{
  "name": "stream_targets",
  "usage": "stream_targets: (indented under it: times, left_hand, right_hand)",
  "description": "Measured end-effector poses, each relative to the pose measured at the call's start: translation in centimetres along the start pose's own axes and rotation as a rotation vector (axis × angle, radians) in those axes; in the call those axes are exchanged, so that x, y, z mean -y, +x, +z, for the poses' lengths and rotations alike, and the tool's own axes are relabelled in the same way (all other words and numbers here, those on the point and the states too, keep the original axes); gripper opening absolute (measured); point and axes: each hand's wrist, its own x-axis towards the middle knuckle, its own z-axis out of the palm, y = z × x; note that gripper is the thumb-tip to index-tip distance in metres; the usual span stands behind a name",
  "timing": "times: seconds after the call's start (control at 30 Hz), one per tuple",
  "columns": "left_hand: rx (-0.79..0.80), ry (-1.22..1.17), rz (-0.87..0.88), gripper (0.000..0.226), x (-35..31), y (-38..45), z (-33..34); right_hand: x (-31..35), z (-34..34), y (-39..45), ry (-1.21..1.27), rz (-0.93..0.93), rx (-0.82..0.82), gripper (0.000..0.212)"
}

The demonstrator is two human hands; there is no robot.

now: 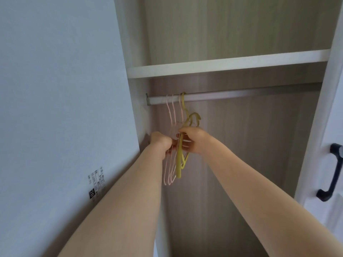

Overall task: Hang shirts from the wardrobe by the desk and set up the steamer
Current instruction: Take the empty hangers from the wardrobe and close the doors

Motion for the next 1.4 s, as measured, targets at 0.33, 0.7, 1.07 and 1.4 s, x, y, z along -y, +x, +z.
stream_targets:
  times: [0.33,0.7,1.07,1.4]
  left_hand:
    - [0.161,-0.354,-0.114,0.017,-0.1,0.1,1.1]
    - [0.173,-0.552,-0.111,0.022,-1.0,-0.3,0.8]
    - [0.204,-0.537,-0.013,0.016,-1.6,-2.6,1.4]
    - [0.244,-0.527,0.000,0.011,2.6,-10.3,4.0]
  right_hand:
    - [1.5,-3.1,-1.2,0.004,0.064,0.065,0.027]
    - [1.6,-2.0,-1.4,-0.116,-0.043,-0.069,0.027]
    - [0.9,-3.6,-4.0,-0.160,-0.158,-0.144,0.026]
    - [-2.8,-7.6,-11.9,-0.249,-0.220,-0.174,0.023]
